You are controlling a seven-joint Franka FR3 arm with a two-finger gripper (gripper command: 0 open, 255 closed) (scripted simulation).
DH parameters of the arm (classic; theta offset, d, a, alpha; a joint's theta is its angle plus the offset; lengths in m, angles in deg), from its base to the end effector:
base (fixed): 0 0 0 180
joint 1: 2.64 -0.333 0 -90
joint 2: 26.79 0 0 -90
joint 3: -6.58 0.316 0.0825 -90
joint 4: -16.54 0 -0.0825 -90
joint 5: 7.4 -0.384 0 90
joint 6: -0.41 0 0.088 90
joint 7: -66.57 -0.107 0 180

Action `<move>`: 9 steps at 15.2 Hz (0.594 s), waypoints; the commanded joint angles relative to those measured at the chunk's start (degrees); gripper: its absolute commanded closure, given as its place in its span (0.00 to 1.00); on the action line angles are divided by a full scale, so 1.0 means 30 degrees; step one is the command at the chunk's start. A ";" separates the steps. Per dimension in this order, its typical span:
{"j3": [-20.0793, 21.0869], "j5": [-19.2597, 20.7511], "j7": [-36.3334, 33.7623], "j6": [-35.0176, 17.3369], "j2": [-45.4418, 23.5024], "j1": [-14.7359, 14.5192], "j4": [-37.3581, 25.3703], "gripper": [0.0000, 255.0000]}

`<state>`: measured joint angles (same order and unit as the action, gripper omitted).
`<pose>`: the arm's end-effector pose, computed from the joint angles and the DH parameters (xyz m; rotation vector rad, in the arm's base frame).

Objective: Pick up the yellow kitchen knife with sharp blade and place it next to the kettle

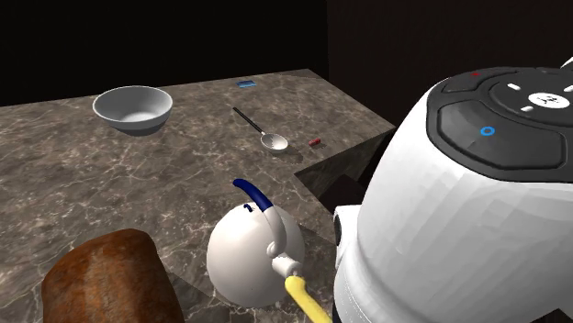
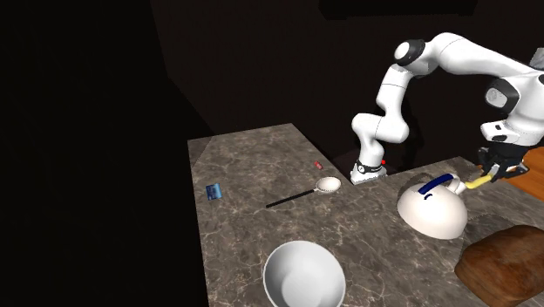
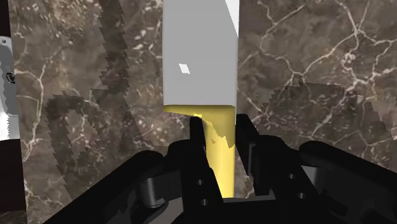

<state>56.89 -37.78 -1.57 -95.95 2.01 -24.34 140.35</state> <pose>0.0510 0.4544 0.5043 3.0696 -0.1802 -0.2712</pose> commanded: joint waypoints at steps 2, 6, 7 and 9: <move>0.0314 -0.0137 0.0113 -0.0788 -0.0078 0.0014 0.0680 1.00; 0.0772 -0.0302 0.0252 -0.1816 -0.0272 0.0064 0.1494 1.00; 0.0895 -0.0339 0.0282 -0.2079 -0.0335 0.0083 0.1688 1.00; 0.1153 -0.0410 0.0337 -0.2612 -0.0480 0.0130 0.2067 1.00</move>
<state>59.89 -38.86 -0.65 -102.80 0.81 -24.01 145.81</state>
